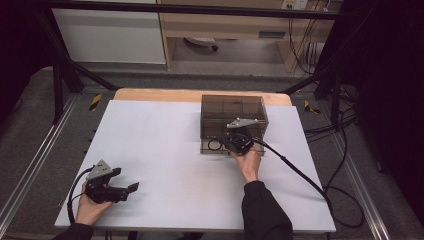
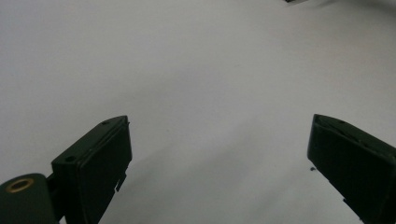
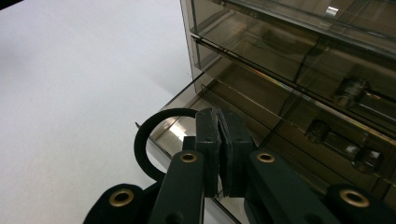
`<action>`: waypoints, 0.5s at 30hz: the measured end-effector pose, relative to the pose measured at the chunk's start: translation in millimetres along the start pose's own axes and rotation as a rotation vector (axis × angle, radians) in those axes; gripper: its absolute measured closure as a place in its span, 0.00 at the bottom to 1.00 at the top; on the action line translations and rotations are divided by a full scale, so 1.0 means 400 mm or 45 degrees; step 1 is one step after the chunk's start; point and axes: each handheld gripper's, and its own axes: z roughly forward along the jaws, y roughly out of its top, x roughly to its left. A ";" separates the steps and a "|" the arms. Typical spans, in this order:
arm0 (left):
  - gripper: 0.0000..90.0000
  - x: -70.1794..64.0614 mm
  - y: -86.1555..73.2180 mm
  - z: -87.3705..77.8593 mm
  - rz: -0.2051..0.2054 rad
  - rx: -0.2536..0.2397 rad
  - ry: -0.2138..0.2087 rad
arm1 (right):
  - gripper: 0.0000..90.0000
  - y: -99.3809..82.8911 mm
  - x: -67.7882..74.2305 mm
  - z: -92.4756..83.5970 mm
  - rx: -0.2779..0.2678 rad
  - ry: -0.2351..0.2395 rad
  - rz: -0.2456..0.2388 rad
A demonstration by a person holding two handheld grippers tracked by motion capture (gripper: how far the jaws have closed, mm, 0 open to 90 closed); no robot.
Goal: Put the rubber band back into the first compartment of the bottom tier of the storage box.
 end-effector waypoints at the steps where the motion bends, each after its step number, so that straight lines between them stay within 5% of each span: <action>1: 0.07 0.000 0.000 0.000 0.000 0.000 0.000 | 0.97 0.001 0.000 0.003 -0.001 0.000 -0.001; 15: 0.07 0.000 0.000 0.000 0.000 0.000 -0.002 | 0.97 0.007 -0.012 0.039 0.010 -0.029 0.012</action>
